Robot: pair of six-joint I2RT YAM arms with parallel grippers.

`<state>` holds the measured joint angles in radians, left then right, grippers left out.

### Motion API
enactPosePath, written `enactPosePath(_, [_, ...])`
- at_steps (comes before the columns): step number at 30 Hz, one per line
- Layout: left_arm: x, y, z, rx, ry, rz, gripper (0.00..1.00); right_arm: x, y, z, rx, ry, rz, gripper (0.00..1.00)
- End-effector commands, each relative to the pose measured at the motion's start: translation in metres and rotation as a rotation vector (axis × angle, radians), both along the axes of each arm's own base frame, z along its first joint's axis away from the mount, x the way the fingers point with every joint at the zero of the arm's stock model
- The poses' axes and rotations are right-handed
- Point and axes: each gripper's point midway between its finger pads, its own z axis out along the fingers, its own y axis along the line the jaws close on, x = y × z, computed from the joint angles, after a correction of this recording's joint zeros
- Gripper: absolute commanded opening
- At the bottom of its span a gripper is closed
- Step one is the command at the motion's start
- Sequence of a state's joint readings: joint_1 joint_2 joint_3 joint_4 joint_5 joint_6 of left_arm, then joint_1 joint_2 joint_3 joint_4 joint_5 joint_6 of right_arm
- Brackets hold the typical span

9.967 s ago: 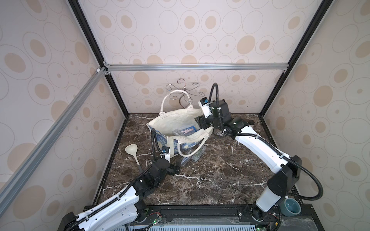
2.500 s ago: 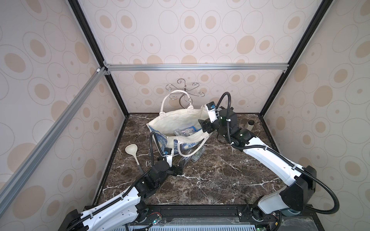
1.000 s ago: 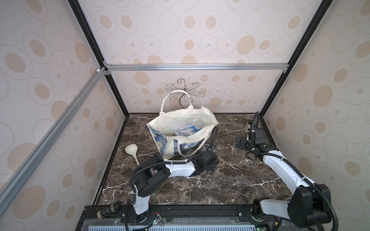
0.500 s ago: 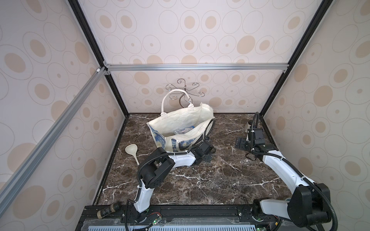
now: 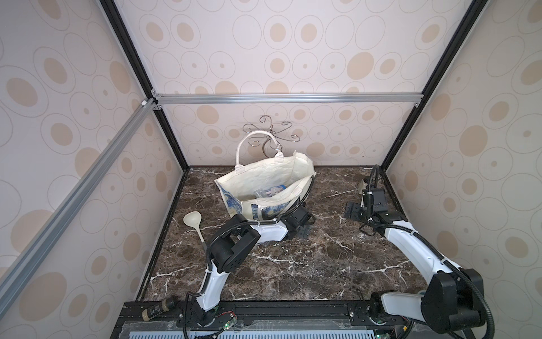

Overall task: Put the compass set into the canvas bag
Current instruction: Pick up the compass set at the center of the board.

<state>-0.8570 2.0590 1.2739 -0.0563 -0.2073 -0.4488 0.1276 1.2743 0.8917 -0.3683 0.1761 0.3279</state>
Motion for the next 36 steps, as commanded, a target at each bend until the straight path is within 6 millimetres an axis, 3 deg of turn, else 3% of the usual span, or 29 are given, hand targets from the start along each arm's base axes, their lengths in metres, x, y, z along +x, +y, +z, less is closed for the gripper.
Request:
enactPosePath(1, [-0.009,0.002,-0.005,-0.001,0.027,-0.021,0.86,-0.004,-0.004,-0.005,-0.006,0.016,-0.012,0.99])
enactPosePath(10, [-0.021,0.001,-0.015,0.037,0.034,-0.052,0.54,-0.006,-0.006,0.003,-0.002,-0.028,-0.030,0.99])
enactPosePath(18, [-0.033,-0.019,-0.008,0.095,-0.026,-0.140,0.46,-0.007,-0.007,0.007,0.001,-0.050,-0.031,0.99])
enactPosePath(29, [-0.062,-0.059,0.043,-0.002,-0.176,-0.350,0.45,-0.006,-0.002,0.001,0.019,-0.023,-0.017,0.99])
enactPosePath(36, [-0.071,-0.072,0.104,-0.119,-0.295,-0.393,0.45,-0.002,0.001,-0.001,0.031,-0.015,-0.009,0.99])
